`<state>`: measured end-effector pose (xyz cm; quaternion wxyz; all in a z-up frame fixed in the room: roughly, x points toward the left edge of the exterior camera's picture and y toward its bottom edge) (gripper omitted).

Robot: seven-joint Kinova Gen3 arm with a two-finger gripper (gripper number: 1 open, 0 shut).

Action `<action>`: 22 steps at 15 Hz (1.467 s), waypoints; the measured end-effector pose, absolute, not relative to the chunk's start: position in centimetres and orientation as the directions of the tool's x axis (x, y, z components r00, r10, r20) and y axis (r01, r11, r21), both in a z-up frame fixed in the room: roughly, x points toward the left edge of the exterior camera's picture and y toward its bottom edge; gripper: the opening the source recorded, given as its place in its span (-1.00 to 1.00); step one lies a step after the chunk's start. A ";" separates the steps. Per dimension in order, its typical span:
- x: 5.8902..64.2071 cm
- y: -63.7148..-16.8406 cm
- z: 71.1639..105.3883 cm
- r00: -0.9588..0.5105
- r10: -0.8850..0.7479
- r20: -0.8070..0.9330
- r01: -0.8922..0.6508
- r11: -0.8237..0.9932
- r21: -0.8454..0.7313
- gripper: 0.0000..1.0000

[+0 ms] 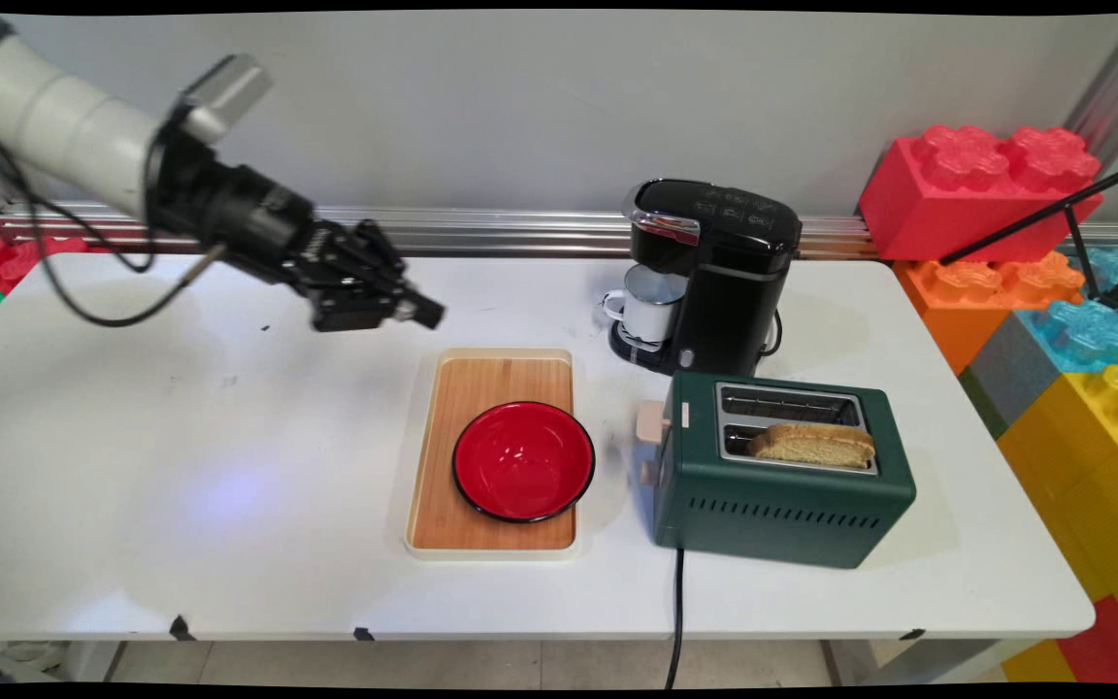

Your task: Press the toaster switch

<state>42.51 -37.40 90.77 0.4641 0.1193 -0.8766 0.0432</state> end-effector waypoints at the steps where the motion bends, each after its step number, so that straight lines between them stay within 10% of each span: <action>1: 41.6 -37.8 90.5 -0.532 -0.171 0.829 -0.250 0.968 0.039 -1.00; 22: 26.1 -43.1 80.6 -0.463 -0.179 0.868 -0.211 0.974 0.088 -1.00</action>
